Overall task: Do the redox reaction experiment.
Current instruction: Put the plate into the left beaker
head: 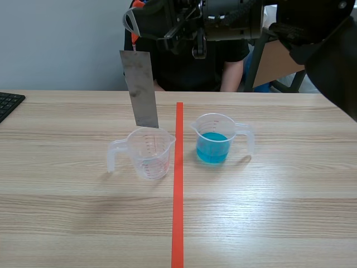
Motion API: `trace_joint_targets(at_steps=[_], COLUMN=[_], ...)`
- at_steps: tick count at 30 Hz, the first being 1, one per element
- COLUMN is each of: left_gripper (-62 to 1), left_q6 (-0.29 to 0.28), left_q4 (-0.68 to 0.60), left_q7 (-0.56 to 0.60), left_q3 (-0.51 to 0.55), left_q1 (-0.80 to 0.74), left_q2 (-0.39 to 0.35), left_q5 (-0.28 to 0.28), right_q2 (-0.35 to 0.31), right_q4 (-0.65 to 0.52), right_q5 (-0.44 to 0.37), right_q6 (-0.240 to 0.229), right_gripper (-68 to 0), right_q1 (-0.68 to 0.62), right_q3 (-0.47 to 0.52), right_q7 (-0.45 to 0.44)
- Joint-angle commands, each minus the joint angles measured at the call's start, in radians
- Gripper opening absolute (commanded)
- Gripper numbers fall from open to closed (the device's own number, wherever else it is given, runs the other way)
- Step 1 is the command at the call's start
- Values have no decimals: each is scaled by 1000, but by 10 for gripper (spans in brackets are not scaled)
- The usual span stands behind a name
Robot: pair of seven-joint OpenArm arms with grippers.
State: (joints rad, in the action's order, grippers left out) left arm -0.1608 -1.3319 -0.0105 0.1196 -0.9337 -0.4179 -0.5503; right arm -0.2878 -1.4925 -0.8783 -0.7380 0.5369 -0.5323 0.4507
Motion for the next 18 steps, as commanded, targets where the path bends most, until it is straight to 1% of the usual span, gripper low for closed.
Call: trace_joint_targets(at_steps=[1,6,10,14,18], left_gripper=[-562,-562,-562,-562,-562], left_q6=[-6,-6,-6,-6,-6], left_q4=[-9,-9,-9,-9,-9], left_q7=[11,8,9,10,9], left_q3=[2,2,2,2,2], left_q1=[1,18,18,17,17], left_q2=[-1,-1,-1,-1,-1], left_q5=[-3,-3,-3,-3,-3], right_q2=[1,11,23,34,37], right_q4=[-21,-17,11,46,81], right_q5=[-2,41,43,68,72], right_q6=[-8,-8,-8,-8,-8], right_gripper=[-662,-662,-662,-662,-662], right_q1=[28,28,28,28,28], right_q3=[4,-7,-7,-7,-16], right_q7=[-24,-50,-71,-97,-114])
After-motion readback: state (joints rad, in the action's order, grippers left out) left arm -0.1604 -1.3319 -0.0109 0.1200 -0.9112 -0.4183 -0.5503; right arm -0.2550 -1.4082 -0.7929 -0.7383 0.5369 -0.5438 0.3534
